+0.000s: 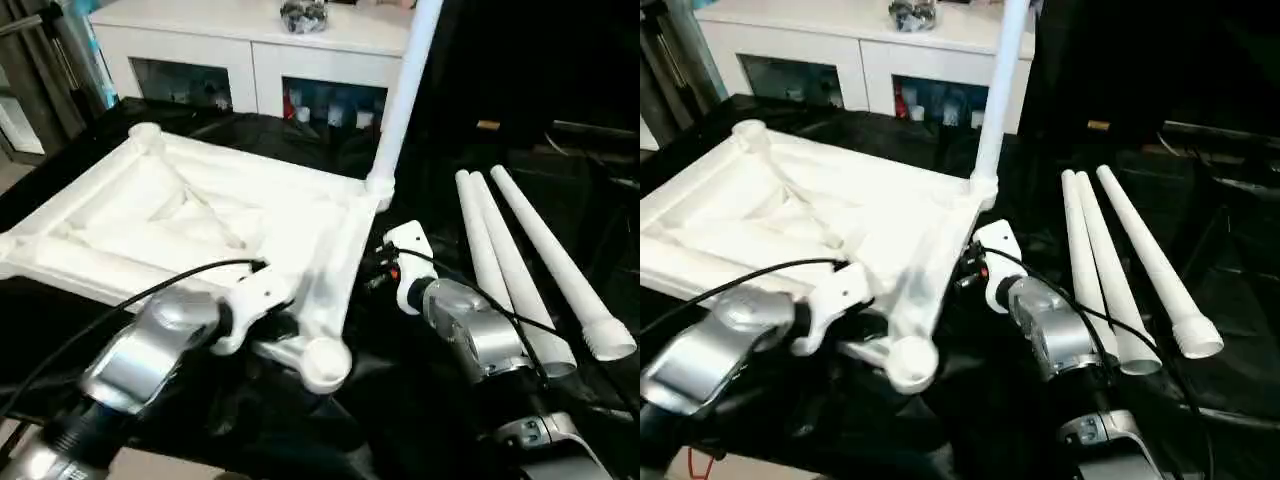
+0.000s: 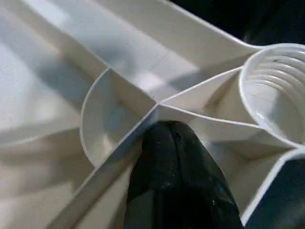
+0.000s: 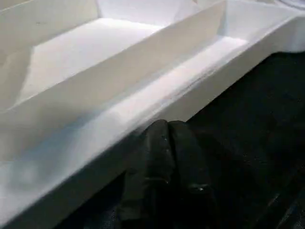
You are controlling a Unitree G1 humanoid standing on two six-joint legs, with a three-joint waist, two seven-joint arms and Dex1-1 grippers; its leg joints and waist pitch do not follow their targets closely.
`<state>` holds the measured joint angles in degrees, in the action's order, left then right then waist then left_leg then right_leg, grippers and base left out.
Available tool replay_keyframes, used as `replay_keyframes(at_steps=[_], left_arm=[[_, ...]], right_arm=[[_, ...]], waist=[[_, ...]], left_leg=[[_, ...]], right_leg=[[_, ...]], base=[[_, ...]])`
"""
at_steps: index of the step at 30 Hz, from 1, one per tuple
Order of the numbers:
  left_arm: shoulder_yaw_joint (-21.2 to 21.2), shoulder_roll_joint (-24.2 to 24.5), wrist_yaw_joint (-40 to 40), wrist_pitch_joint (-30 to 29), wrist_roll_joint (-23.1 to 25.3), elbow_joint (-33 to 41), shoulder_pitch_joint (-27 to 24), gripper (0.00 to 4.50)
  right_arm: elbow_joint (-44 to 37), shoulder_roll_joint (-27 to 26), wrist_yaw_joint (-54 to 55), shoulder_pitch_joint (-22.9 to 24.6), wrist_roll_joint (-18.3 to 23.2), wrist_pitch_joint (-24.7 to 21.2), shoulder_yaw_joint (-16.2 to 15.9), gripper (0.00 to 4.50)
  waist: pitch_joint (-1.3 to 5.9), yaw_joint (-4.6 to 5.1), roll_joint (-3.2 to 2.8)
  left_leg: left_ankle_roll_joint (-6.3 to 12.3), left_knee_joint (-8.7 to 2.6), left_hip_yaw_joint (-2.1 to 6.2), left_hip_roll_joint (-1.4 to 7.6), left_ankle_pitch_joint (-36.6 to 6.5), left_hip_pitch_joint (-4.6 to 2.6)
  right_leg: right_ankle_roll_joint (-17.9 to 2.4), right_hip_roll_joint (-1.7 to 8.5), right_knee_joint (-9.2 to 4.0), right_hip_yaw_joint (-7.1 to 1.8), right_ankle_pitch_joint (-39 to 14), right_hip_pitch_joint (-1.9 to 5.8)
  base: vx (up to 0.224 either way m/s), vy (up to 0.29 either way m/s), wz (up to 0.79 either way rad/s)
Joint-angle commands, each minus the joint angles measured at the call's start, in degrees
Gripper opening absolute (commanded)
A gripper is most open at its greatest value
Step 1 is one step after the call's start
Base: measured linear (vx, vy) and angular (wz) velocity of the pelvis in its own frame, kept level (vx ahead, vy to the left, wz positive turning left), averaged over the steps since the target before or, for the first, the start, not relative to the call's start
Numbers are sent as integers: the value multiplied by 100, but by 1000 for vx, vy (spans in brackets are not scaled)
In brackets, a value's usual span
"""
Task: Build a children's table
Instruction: Rotate table base
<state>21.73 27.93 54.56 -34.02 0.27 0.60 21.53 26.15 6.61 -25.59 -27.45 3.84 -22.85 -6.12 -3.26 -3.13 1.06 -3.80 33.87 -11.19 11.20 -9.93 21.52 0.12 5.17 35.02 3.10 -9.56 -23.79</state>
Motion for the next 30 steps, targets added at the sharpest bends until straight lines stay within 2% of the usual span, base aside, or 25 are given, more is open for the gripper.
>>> replay_keyframes(at_steps=[1,4,6,7,8,9,10,11,12,13,14,16,17,18,19,20,21,22,24,25,26,28,29,30], left_arm=[[99,-208,-143,269,30,-163,252,0],[100,-422,-282,350,46,-399,433,0],[92,-531,-380,378,63,-501,504,0],[66,-624,-505,436,104,-614,559,0],[55,-660,-559,475,126,-666,581,0],[33,-689,-642,496,157,-718,598,0],[25,-695,-668,507,169,-738,603,0],[-28,-683,-750,536,195,-778,598,0],[-47,-659,-747,537,190,-754,581,0],[-141,-570,-721,552,147,-606,491,0],[-227,-505,-707,534,98,-441,411,0],[-408,-410,-683,473,-38,-139,269,0],[-561,-370,-658,378,-168,74,185,20],[-631,-345,-628,336,-247,186,138,20],[-662,-330,-607,299,-286,245,116,33],[-767,-245,-517,181,-418,504,10,41],[-880,-188,-451,76,-552,730,-87,44],[-993,-176,-440,-18,-673,917,-171,66],[-1261,-330,-578,-88,-940,1244,-292,78],[-1301,-373,-620,-100,-978,1277,-300,87],[-1434,-525,-773,-149,-1102,1388,-323,94],[-1459,-607,-869,-172,-1130,1442,-322,112],[-1455,-661,-927,-240,-1158,1535,-340,123],[-1452,-670,-939,-260,-1165,1566,-348,132]], right_arm=[[-23,-48,-141,-118,26,58,-91,1],[-110,-51,-179,-77,37,16,-107,1],[-148,-59,-200,-56,53,4,-113,1],[-175,-56,-195,-49,57,-1,-109,1],[-185,-53,-190,-48,58,-3,-103,1],[-195,-44,-145,-51,43,23,-85,1],[-196,-38,-99,-58,31,35,-65,1],[-220,-11,194,-113,1,69,111,1],[-254,10,272,-130,5,64,177,1],[-456,96,407,-144,21,-65,323,1],[-631,158,498,-139,13,-195,402,1],[-945,244,548,-151,105,-637,565,1],[-1156,283,606,-160,157,-945,675,0],[-1279,309,623,-158,200,-1108,745,0],[-1341,322,616,-156,231,-1190,777,0],[-1605,384,647,-147,281,-1533,880,18],[-1830,421,733,-143,280,-1827,969,28],[-2020,446,859,-136,284,-2065,1049,35],[-2404,486,1174,-118,210,-2598,1225,39],[-2452,484,1211,-115,200,-2677,1254,50],[-2618,479,1333,-105,172,-2963,1356,57],[-2704,504,1379,-110,162,-3170,1413,72],[-2808,506,1443,-126,169,-3480,1530,76],[-2840,501,1462,-131,178,-3566,1569,93]], waist=[[389,4,-26],[402,-4,-58],[401,5,-36],[405,1,-62],[407,8,-47],[410,12,-68],[410,13,-57],[410,9,-96],[410,11,-75],[410,15,-70],[412,13,-90],[410,12,-58],[402,9,-80],[399,19,-30],[401,4,-53],[393,9,-53],[392,-1,-31],[385,8,-2],[381,7,-16],[370,20,32],[371,6,10],[362,-17,45],[357,-8,74],[358,-11,62]], left_leg=[[-139,-423,83,135,-1331,-75],[-135,-408,80,134,-1278,-84],[-109,-405,78,132,-1279,-75],[-109,-402,83,131,-1274,-78],[-100,-399,80,135,-1275,-78],[-102,-396,81,136,-1267,-77],[-98,-396,82,134,-1265,-73],[-102,-396,86,133,-1261,-80],[-118,-395,81,137,-1278,-91],[-107,-396,80,135,-1292,-90],[-119,-397,83,137,-1297,-88],[-95,-403,86,149,-1198,-79],[-80,-395,77,141,-1184,-99],[-74,-400,70,143,-1157,-95],[-76,-394,73,142,-1146,-100],[-82,-395,67,137,-1200,-103],[-83,-400,74,144,-1161,-100],[-81,-407,67,146,-1150,-95],[-125,-399,58,134,-1160,-106],[-134,-404,51,134,-1152,-97],[-164,-399,47,131,-1144,-108],[-187,-403,49,130,-1226,-117],[-211,-411,54,129,-1311,-107],[-238,-417,64,126,-1331,-104]], right_leg=[[-974,225,-410,-228,-1433,266],[-1009,224,-399,-227,-1309,271],[-1034,224,-401,-222,-1296,280],[-1041,227,-398,-222,-1290,283],[-1049,225,-404,-221,-1264,285],[-1065,220,-402,-220,-1202,288],[-1071,220,-399,-217,-1190,294],[-1077,222,-398,-219,-1196,289],[-1081,219,-404,-218,-1204,285],[-1091,216,-404,-217,-1220,282],[-1085,214,-404,-215,-1212,291],[-1074,203,-374,-215,-1100,311],[-1078,188,-373,-215,-1098,288],[-1072,181,-370,-214,-1100,301],[-1074,187,-356,-214,-1122,290],[-1039,187,-373,-216,-1245,279],[-1023,198,-365,-216,-1295,285],[-1011,190,-368,-217,-1308,285],[-927,185,-382,-222,-1465,253],[-902,175,-393,-223,-1495,257],[-859,176,-391,-229,-1546,247],[-767,177,-418,-228,-1736,228],[-677,173,-433,-225,-1861,223],[-602,179,-430,-225,-1921,231]], base=[[0,0,0],[0,0,0],[0,0,0],[0,0,0],[0,0,0],[0,0,0],[0,0,0],[0,0,0],[0,0,0],[0,0,0],[0,0,0],[0,0,0],[0,0,0],[0,0,0],[0,0,0],[0,0,0],[0,0,0],[0,0,0],[0,0,0],[0,0,0],[0,0,0],[0,0,0],[0,0,0],[0,0,0]])
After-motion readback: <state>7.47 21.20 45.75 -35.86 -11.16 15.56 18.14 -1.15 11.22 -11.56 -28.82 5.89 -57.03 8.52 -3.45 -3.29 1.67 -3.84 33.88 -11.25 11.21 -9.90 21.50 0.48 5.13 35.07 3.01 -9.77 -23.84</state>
